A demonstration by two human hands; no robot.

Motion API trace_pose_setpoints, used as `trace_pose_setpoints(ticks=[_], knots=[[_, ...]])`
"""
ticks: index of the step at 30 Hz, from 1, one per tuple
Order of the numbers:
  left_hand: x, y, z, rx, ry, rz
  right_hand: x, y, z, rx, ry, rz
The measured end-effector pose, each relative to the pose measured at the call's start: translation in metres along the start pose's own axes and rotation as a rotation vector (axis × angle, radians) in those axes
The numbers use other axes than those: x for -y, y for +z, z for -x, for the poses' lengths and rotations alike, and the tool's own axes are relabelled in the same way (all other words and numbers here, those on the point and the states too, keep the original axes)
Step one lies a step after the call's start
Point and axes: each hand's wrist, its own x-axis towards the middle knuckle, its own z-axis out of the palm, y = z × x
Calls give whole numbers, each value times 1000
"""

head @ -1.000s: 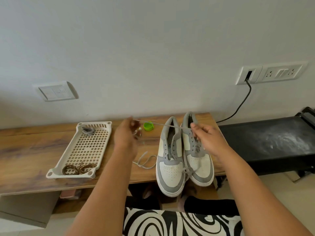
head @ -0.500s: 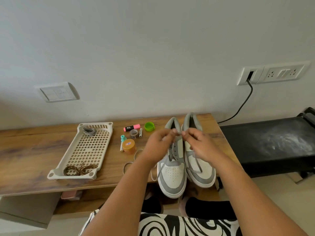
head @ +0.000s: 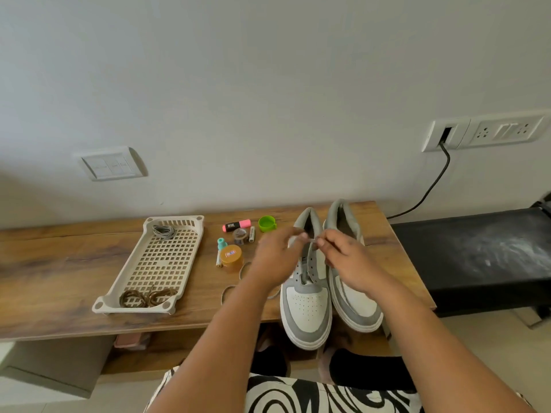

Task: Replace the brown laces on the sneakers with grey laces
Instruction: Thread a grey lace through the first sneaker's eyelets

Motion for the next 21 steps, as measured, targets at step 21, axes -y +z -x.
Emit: trace_pose_setpoints(ticks=[21], knots=[[10, 13, -7, 24, 114, -88, -15, 1, -1, -180, 1, -57]])
